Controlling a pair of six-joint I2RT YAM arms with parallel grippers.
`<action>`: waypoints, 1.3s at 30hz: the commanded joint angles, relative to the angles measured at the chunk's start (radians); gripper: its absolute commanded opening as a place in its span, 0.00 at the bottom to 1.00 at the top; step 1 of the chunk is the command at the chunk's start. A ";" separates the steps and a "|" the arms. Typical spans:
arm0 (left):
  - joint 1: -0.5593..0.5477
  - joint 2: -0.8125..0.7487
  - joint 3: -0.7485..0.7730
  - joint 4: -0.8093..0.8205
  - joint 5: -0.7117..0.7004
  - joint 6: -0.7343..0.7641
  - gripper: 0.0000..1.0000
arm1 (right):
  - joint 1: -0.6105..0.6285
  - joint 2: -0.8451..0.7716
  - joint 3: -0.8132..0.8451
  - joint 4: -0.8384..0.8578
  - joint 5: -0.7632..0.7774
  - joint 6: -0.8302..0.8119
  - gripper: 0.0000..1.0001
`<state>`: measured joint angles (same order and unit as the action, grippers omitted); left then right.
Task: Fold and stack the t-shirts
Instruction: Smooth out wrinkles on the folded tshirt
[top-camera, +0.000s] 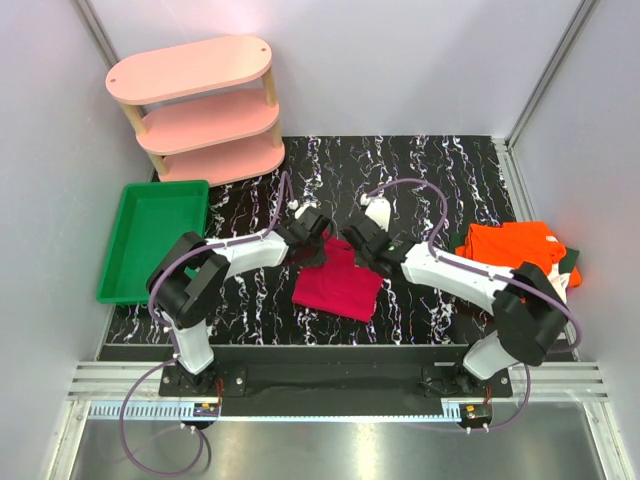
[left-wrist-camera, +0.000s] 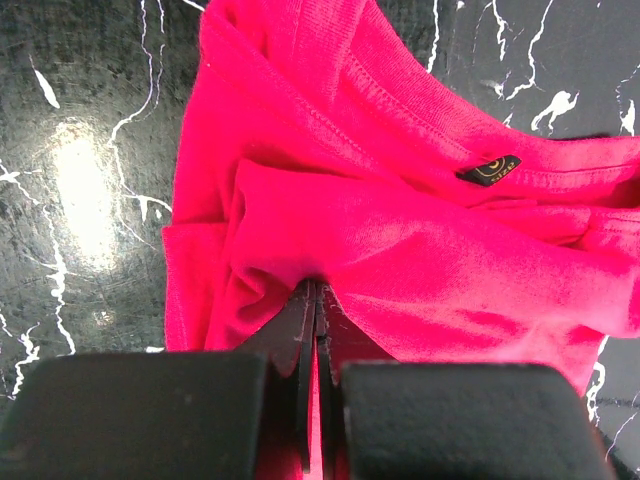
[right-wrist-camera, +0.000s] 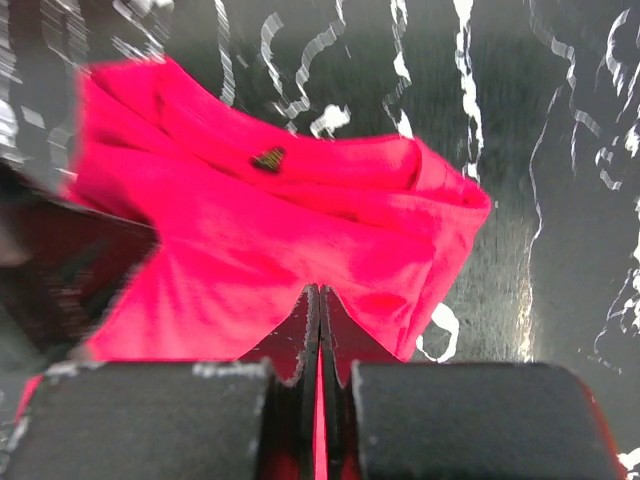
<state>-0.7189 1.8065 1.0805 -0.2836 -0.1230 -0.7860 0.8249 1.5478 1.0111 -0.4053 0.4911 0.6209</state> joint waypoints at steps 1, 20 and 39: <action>-0.017 0.007 0.010 -0.015 -0.003 0.005 0.00 | 0.010 -0.068 0.064 0.007 0.009 -0.047 0.00; -0.040 -0.004 0.012 -0.032 -0.015 0.010 0.00 | 0.010 0.063 0.017 0.000 -0.102 0.046 0.00; -0.071 -0.059 -0.057 -0.043 -0.030 -0.013 0.01 | -0.165 0.251 0.047 0.034 -0.069 0.000 0.00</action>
<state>-0.7784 1.7771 1.0508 -0.2909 -0.1390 -0.7906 0.6956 1.7515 1.0229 -0.3649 0.3973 0.6651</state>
